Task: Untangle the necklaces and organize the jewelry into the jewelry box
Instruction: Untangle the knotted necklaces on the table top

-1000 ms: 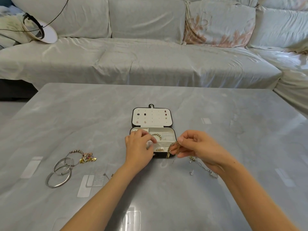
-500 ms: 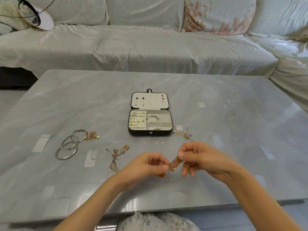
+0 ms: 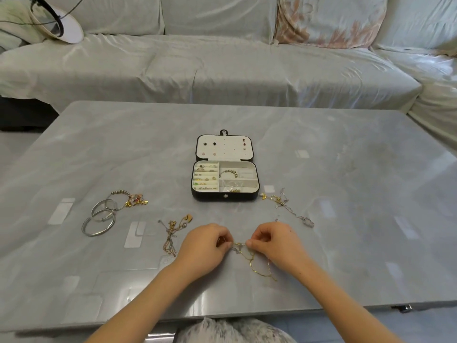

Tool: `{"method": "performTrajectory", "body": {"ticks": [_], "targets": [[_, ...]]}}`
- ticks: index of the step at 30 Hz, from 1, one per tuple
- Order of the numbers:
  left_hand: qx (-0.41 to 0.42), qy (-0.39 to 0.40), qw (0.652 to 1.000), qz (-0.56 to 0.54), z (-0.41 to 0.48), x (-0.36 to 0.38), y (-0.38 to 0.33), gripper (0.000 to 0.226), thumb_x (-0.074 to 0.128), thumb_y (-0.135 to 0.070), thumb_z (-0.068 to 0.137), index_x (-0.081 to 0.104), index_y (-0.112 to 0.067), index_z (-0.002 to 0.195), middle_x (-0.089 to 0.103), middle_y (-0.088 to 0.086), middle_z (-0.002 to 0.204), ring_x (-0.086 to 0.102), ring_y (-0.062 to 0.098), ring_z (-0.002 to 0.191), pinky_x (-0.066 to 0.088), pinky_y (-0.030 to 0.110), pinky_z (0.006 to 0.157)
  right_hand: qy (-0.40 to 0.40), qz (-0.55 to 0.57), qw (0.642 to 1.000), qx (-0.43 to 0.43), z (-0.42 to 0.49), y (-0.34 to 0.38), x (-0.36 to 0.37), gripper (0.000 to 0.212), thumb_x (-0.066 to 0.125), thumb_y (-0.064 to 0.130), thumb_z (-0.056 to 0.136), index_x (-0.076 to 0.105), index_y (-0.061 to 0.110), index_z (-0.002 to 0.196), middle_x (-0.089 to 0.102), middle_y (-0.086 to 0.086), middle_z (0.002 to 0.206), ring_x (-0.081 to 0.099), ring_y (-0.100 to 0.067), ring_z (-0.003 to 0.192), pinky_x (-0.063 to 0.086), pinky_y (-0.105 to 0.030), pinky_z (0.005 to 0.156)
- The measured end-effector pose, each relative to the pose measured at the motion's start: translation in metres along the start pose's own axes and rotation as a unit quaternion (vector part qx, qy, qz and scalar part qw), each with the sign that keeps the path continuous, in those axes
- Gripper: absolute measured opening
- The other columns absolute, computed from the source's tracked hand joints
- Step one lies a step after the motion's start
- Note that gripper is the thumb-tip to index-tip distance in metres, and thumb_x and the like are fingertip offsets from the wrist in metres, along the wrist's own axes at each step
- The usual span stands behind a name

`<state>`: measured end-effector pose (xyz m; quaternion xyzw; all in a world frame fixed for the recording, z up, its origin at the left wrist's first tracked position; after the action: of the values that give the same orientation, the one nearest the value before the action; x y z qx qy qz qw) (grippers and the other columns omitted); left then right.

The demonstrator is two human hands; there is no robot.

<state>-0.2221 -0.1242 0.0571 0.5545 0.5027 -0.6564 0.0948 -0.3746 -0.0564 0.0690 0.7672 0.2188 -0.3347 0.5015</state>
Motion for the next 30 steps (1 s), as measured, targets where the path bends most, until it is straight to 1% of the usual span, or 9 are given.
{"method": "performTrajectory", "body": {"ticks": [2,6,12,16,19,23,26,28,30], "targets": [[0.001,-0.016,1.0,0.012,0.004,-0.002,0.0,0.014,0.053,-0.03,0.091,0.065,-0.027,0.099,0.059,-0.011,0.097,0.049,0.005,0.085,0.037,0.019,0.071,-0.009,-0.025,1.0,-0.005,0.006,0.001,0.001,0.014,0.071,0.032,0.077,0.063,0.025,0.069,0.061,0.009,0.063,0.052,-0.003,0.06,0.04,-0.017,0.058],[-0.009,-0.027,0.999,0.025,0.008,-0.003,0.001,0.015,0.054,-0.029,0.091,0.061,-0.027,0.104,0.061,-0.01,0.102,0.055,0.009,0.093,0.038,0.019,0.073,-0.015,-0.045,0.999,-0.013,0.011,-0.001,0.003,0.012,0.069,0.027,0.08,0.061,0.024,0.072,0.054,0.012,0.06,0.047,-0.002,0.057,0.032,-0.012,0.051],[-0.006,-0.032,0.999,0.032,0.011,-0.014,0.011,0.016,0.056,-0.024,0.09,0.062,-0.024,0.105,0.059,-0.008,0.103,0.051,0.009,0.09,0.035,0.018,0.073,-0.039,-0.056,0.997,-0.025,0.013,-0.005,0.002,0.008,0.063,0.016,0.08,0.063,0.021,0.074,0.054,0.012,0.062,0.047,-0.002,0.061,0.033,-0.012,0.054],[-0.006,-0.021,1.0,-0.015,0.009,-0.024,0.024,0.018,0.062,-0.026,0.086,0.064,-0.028,0.104,0.053,-0.01,0.104,0.052,0.01,0.094,0.041,0.022,0.081,-0.065,-0.069,0.995,-0.031,0.013,-0.003,0.001,0.012,0.062,0.018,0.081,0.058,0.025,0.073,0.058,0.01,0.069,0.049,-0.008,0.068,0.03,-0.012,0.055],[-0.033,-0.08,0.993,-0.075,0.001,-0.043,0.044,0.014,0.063,-0.017,0.086,0.063,-0.03,0.093,0.054,-0.01,0.101,0.055,0.008,0.091,0.042,0.022,0.078,-0.082,-0.056,0.994,-0.048,0.014,0.007,0.003,0.012,0.063,0.02,0.082,0.06,0.028,0.074,0.056,0.011,0.067,0.048,-0.004,0.063,0.032,-0.013,0.057],[-0.075,-0.176,0.977,-0.09,-0.012,-0.066,0.083,0.023,0.067,-0.015,0.083,0.06,-0.037,0.078,0.057,-0.014,0.087,0.057,0.009,0.082,0.037,0.025,0.069,-0.085,0.01,0.994,-0.066,0.017,0.03,0.013,0.02,0.066,0.021,0.081,0.06,0.035,0.068,0.056,0.015,0.062,0.05,-0.002,0.059,0.037,-0.016,0.06],[-0.071,-0.19,0.975,-0.095,-0.02,-0.069,0.1,0.019,0.071,-0.018,0.08,0.064,-0.035,0.078,0.059,-0.015,0.084,0.057,0.011,0.083,0.041,0.029,0.073,-0.053,0.033,0.996,-0.07,0.018,0.045,0.031,0.02,0.066,0.024,0.081,0.06,0.037,0.067,0.061,0.014,0.066,0.054,-0.002,0.064,0.042,-0.018,0.065],[-0.054,-0.191,0.976,-0.086,-0.022,-0.067,0.106,0.012,0.073,-0.021,0.079,0.068,-0.032,0.08,0.061,-0.013,0.086,0.056,0.012,0.087,0.042,0.03,0.079,-0.039,0.019,0.996,-0.083,0.02,0.055,0.044,0.013,0.064,0.027,0.083,0.063,0.035,0.072,0.059,0.017,0.068,0.052,0.0,0.064,0.039,-0.015,0.065],[-0.046,-0.197,0.976,-0.083,-0.023,-0.064,0.11,0.011,0.074,-0.022,0.078,0.069,-0.032,0.08,0.061,-0.013,0.088,0.054,0.011,0.091,0.039,0.028,0.081,-0.035,0.0,0.994,-0.101,0.022,0.065,0.056,0.006,0.063,0.029,0.085,0.066,0.031,0.08,0.057,0.016,0.073,0.048,0.001,0.066,0.036,-0.011,0.064]]}}
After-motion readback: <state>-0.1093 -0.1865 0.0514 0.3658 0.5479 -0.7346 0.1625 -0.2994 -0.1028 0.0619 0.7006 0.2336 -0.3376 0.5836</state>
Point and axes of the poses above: each hand's wrist, its own z-axis towards the middle knuckle, its own x-axis out of the palm, y = z × x, the point moved 3 cm from there along z, towards the middle knuckle
